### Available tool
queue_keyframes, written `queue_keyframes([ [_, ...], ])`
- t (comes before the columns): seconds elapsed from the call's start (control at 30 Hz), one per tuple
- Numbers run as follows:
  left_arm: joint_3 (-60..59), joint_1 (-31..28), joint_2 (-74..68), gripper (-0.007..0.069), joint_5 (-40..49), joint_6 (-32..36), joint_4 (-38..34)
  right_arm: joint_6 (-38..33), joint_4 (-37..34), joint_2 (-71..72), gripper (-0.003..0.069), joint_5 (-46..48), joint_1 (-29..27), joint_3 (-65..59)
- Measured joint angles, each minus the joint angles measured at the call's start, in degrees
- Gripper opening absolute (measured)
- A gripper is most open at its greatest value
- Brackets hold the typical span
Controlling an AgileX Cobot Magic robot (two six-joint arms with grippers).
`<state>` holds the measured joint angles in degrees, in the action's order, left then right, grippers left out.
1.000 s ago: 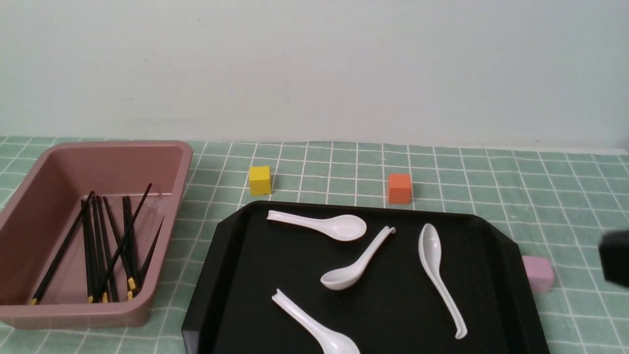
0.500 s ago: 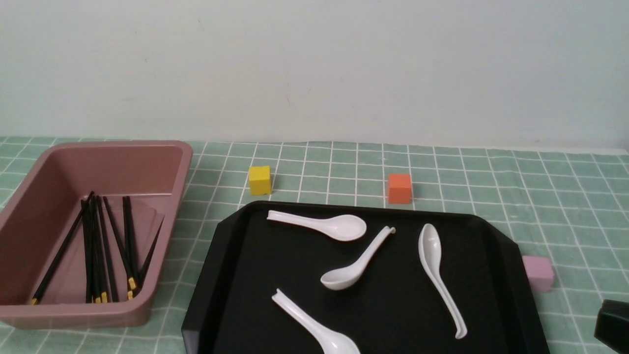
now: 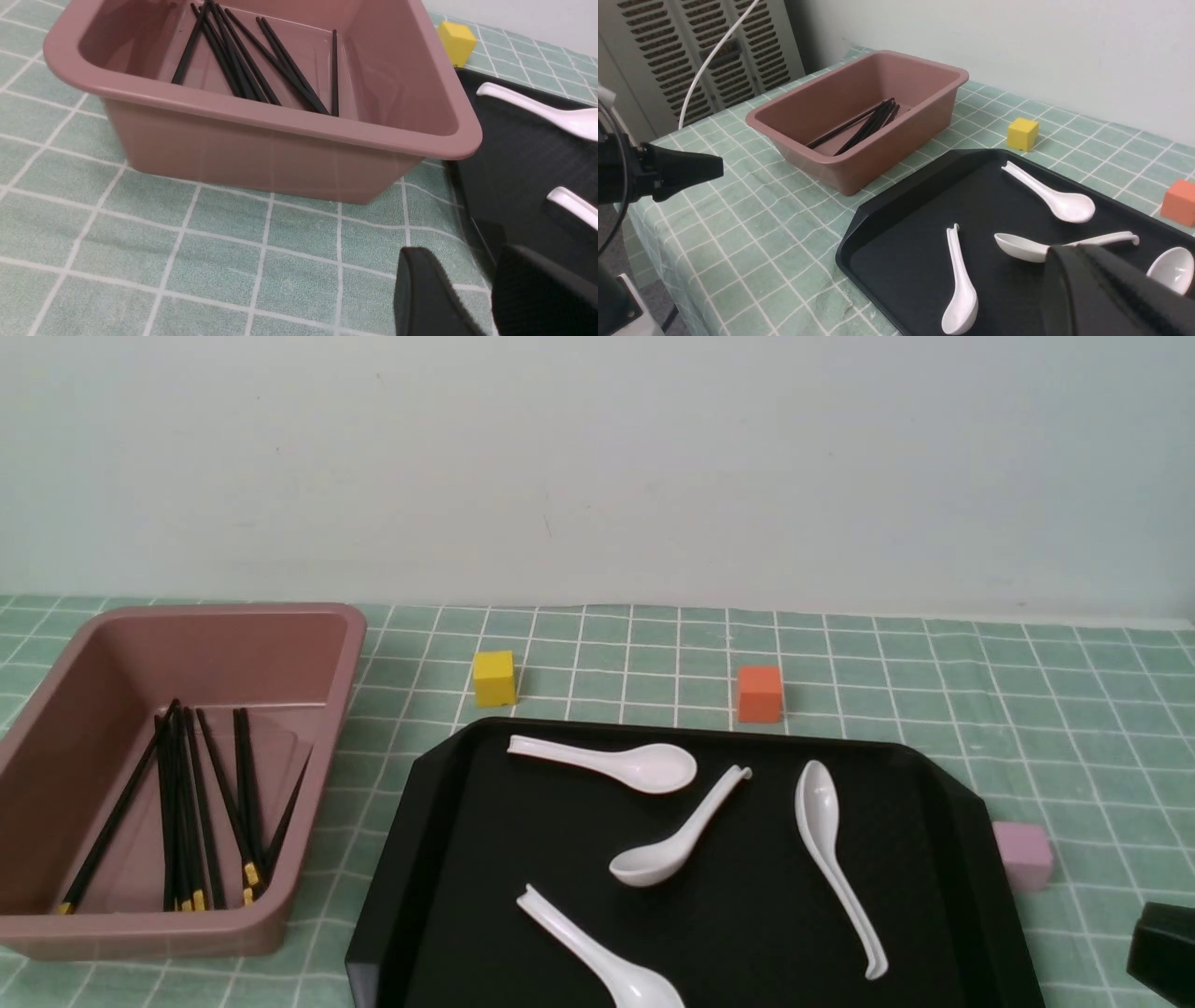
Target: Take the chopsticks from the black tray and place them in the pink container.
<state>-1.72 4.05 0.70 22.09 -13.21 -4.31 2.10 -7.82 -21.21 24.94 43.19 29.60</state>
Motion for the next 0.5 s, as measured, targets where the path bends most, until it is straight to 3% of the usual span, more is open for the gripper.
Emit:
queue_keyframes([
  [0.3, 0.0, 0.0, 0.0, 0.0238, 0.0, 0.0, 0.0, 0.05, 5.05, 0.6, 0.0013, -7.44, -1.94, -3.68],
  [0.5, 0.0, 0.0, 0.0, 0.0238, 0.0, 0.0, 0.0, 0.05, 5.97, 7.23, 0.0017, -11.17, -15.83, -12.46],
])
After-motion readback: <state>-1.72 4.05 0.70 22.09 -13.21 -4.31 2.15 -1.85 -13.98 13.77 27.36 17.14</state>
